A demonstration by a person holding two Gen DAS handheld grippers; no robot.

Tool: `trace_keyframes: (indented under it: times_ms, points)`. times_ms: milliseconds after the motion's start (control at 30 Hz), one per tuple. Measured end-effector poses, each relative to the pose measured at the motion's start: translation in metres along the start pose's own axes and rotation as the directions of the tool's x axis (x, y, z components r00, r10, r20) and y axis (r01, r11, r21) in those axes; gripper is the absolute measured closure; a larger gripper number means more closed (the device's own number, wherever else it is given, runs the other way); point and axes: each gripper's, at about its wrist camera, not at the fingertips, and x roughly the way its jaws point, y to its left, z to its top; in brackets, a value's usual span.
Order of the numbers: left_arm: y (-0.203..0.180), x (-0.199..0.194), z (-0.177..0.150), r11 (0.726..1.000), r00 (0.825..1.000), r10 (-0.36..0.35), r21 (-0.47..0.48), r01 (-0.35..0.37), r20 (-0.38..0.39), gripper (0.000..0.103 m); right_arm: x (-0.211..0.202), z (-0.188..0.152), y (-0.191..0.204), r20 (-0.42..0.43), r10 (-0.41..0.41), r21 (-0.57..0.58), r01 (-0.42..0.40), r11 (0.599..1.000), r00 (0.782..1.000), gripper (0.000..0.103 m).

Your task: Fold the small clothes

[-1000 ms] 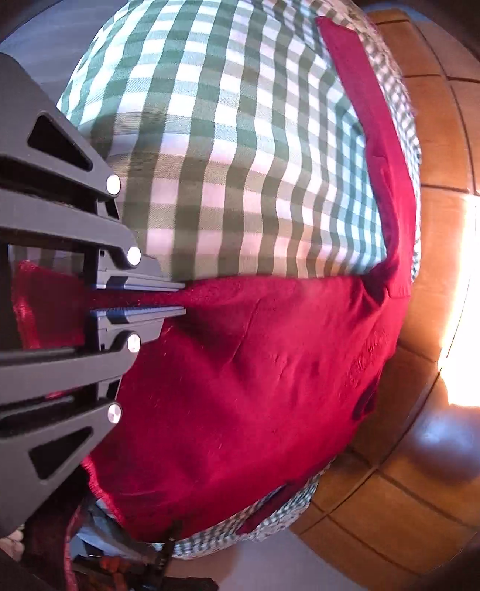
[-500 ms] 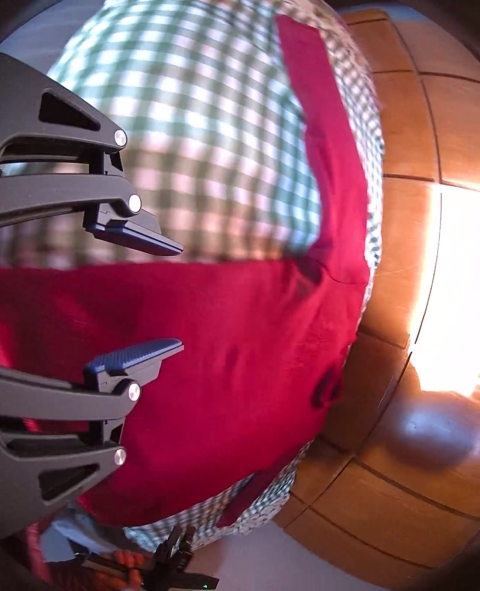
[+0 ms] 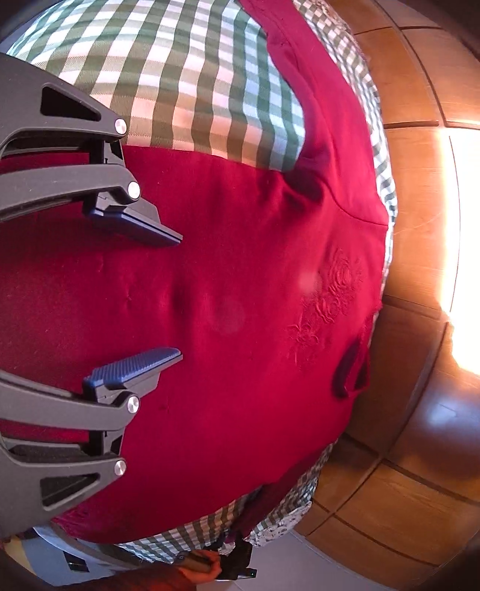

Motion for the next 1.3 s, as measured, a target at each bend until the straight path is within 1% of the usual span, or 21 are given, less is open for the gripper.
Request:
trace_keyframes:
  times_ms: [33,67,100,167,200,267,400,500,567,633,667,733,767,833,867,900,933,967,1000,1100,1300]
  points:
    - [0.001,0.001,0.000,1.000,1.000,0.002,-0.004,-0.002,-0.002,0.046,0.005,0.006,0.002,0.000,-0.017,-0.006,0.017,1.000,1.000,0.081]
    - [0.001,0.002,0.001,1.000,1.000,0.004,-0.005,-0.004,-0.002,0.046,0.011,0.010,0.006,-0.009,-0.058,-0.035,0.058,0.998,0.998,0.094]
    - [0.001,0.002,0.001,1.000,1.000,0.003,-0.005,-0.003,0.000,0.046,0.012,0.007,0.010,-0.011,-0.080,-0.064,0.079,0.995,0.997,0.097]
    - [0.001,0.003,0.002,1.000,1.000,-0.001,-0.007,0.001,0.005,0.046,0.000,0.004,0.025,0.034,-0.112,-0.151,0.116,0.982,0.993,0.097]
    - [0.003,0.004,0.003,1.000,1.000,-0.004,-0.011,0.004,0.007,0.046,-0.010,0.001,0.029,0.055,-0.099,-0.169,0.107,0.980,0.994,0.097]
    - [0.007,0.006,0.006,0.999,1.000,-0.021,-0.025,0.021,0.008,0.046,-0.035,-0.002,0.046,0.091,-0.039,-0.200,0.057,0.978,0.995,0.097]
    - [0.013,0.006,0.014,0.995,0.997,-0.068,-0.066,0.070,0.025,0.045,-0.083,-0.026,0.121,0.098,0.156,-0.374,-0.109,0.921,0.983,0.097]
    - [0.016,0.003,0.019,0.992,0.994,-0.094,-0.085,0.098,0.050,0.045,-0.104,-0.062,0.190,0.033,0.291,-0.480,-0.241,0.844,0.956,0.097]
    - [0.019,-0.001,0.022,0.990,0.992,-0.103,-0.091,0.109,0.068,0.045,-0.112,-0.097,0.241,-0.040,0.378,-0.537,-0.338,0.773,0.925,0.097]
    - [0.024,-0.004,0.027,0.986,0.990,-0.116,-0.107,0.124,0.082,0.045,-0.116,-0.135,0.283,-0.116,0.432,-0.584,-0.413,0.699,0.895,0.097]
    - [0.026,-0.005,0.028,0.985,0.989,-0.120,-0.116,0.130,0.087,0.045,-0.116,-0.151,0.299,-0.147,0.447,-0.600,-0.439,0.669,0.882,0.097]
    - [0.033,-0.007,0.032,0.979,0.987,-0.132,-0.141,0.145,0.097,0.045,-0.114,-0.201,0.340,-0.249,0.463,-0.639,-0.504,0.582,0.850,0.097]
    - [0.037,-0.007,0.034,0.976,0.985,-0.139,-0.153,0.153,0.100,0.045,-0.113,-0.219,0.352,-0.280,0.461,-0.653,-0.519,0.552,0.842,0.097]
    - [0.047,-0.008,0.039,0.970,0.983,-0.146,-0.178,0.164,0.109,0.045,-0.108,-0.264,0.377,-0.416,0.446,-0.668,-0.599,0.442,0.793,0.097]
    - [0.051,-0.008,0.041,0.968,0.982,-0.149,-0.188,0.168,0.112,0.045,-0.107,-0.276,0.381,-0.453,0.436,-0.664,-0.621,0.416,0.777,0.097]
    - [0.056,-0.007,0.044,0.964,0.981,-0.154,-0.202,0.175,0.116,0.045,-0.106,-0.289,0.384,-0.488,0.425,-0.660,-0.640,0.392,0.763,0.088]
    - [0.060,-0.007,0.047,0.961,0.980,-0.157,-0.212,0.179,0.119,0.045,-0.105,-0.291,0.384,-0.491,0.426,-0.661,-0.643,0.387,0.760,0.061]
    - [0.063,-0.005,0.049,0.958,0.980,-0.160,-0.219,0.184,0.121,0.046,-0.106,-0.290,0.377,-0.476,0.445,-0.653,-0.644,0.399,0.758,0.047]
    - [0.067,-0.004,0.053,0.956,0.979,-0.162,-0.226,0.187,0.123,0.046,-0.108,-0.286,0.370,-0.457,0.462,-0.643,-0.641,0.420,0.760,0.041]
    - [0.071,0.004,0.063,0.953,0.978,-0.167,-0.235,0.192,0.125,0.047,-0.107,-0.269,0.341,-0.432,0.459,-0.618,-0.625,0.476,0.776,0.041]
    - [0.060,0.026,0.095,0.969,0.983,-0.144,-0.186,0.164,0.116,0.047,-0.086,-0.248,0.258,-0.381,0.349,-0.617,-0.517,0.594,0.856,0.041]
